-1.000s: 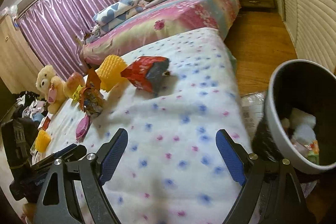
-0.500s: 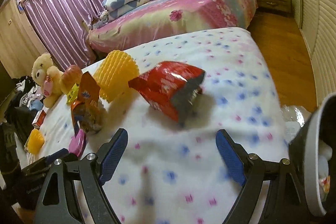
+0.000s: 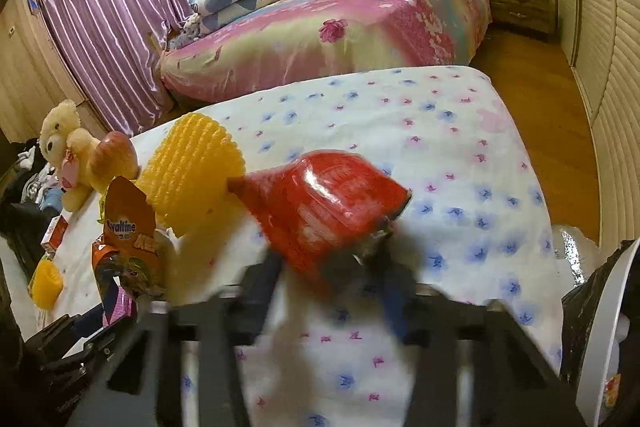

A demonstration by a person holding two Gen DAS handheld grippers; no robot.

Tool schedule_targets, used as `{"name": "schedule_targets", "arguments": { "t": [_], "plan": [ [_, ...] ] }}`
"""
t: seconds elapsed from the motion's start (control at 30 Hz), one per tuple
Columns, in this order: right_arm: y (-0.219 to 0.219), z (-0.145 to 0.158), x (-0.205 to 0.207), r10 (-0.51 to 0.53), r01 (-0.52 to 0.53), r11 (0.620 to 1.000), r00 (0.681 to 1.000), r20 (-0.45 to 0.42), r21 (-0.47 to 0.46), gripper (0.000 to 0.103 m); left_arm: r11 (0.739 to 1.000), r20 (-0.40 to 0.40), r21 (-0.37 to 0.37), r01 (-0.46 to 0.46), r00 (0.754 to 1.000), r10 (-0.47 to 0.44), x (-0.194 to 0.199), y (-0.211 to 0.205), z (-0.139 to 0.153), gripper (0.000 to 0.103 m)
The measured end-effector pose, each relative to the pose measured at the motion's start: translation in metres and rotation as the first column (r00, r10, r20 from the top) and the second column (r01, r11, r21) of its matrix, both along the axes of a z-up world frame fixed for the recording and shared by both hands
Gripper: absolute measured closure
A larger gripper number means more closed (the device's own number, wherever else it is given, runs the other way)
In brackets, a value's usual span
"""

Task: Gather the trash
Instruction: 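Grasp the pink hairbrush with left gripper while right gripper grasps red snack bag, then carry the pink hairbrush and red snack bag over the trash bin with both grippers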

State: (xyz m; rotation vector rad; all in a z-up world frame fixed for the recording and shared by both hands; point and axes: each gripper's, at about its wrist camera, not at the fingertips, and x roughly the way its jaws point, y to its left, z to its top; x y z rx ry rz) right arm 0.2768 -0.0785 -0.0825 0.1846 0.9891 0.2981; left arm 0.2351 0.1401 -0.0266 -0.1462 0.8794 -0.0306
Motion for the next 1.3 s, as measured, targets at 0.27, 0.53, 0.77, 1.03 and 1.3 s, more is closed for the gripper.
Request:
{"name": "schedule_targets", "arguments": {
  "t": [0.27,0.53,0.77,1.03,1.3],
  "plan": [
    [-0.009,0.005,-0.012,-0.009,0.009,0.999,1.000,0.007,0.031,0.102,0.999,0.028,-0.048,-0.003,1.000,0.004,-0.016,0.010,0.004,0.059],
    [-0.018,0.015,-0.045,-0.007,0.006,0.999,1.000,0.024,0.049,0.103,0.997,0.043,-0.074,0.038,0.998,-0.035,-0.047,0.008,0.010,0.059],
    [-0.030,0.023,-0.078,-0.016,0.013,0.998,0.999,0.035,0.069,0.103,0.991,0.071,-0.092,0.100,0.993,-0.093,-0.073,-0.006,0.021,0.059],
    [-0.044,0.031,-0.107,-0.041,0.037,0.996,0.998,0.044,0.083,0.103,0.980,0.085,-0.093,0.173,0.983,-0.165,-0.089,-0.032,0.027,0.059],
    [-0.066,0.036,-0.124,-0.080,0.075,0.993,0.996,0.048,0.094,0.103,0.968,0.079,-0.083,0.237,0.970,-0.231,-0.089,-0.064,0.027,0.059]
  ]
}}
